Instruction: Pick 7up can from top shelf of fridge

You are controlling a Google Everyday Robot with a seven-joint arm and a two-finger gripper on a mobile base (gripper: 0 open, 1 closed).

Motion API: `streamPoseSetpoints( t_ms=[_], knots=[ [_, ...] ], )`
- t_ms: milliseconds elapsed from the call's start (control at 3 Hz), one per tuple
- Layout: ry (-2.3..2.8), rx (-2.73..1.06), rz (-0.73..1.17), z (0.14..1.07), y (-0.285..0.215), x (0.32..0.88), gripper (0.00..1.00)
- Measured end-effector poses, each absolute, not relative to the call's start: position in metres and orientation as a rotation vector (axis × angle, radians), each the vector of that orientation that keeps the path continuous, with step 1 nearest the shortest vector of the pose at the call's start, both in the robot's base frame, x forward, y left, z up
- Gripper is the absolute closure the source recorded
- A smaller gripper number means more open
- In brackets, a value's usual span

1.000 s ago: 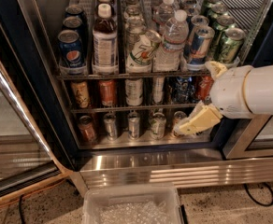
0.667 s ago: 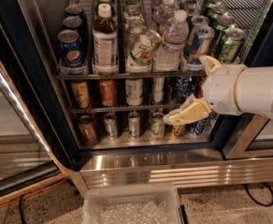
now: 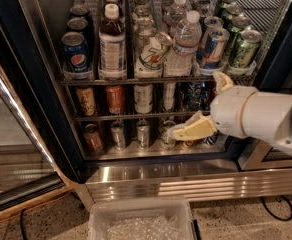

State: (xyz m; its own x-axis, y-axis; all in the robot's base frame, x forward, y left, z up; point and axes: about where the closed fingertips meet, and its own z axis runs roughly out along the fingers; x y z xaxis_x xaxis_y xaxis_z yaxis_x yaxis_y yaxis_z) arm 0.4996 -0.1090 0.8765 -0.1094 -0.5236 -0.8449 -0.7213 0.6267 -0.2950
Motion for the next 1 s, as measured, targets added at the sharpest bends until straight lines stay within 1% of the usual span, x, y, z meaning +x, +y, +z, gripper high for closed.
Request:
streamPoseSetpoints(
  t_ms=[667,1000],
  knots=[
    [1.681,-0.644,0.333,0.893,-0.088,0.532,0.00],
    [1.583,-0.627,0.379,0.919,-0.050,0.540,0.00]
  ],
)
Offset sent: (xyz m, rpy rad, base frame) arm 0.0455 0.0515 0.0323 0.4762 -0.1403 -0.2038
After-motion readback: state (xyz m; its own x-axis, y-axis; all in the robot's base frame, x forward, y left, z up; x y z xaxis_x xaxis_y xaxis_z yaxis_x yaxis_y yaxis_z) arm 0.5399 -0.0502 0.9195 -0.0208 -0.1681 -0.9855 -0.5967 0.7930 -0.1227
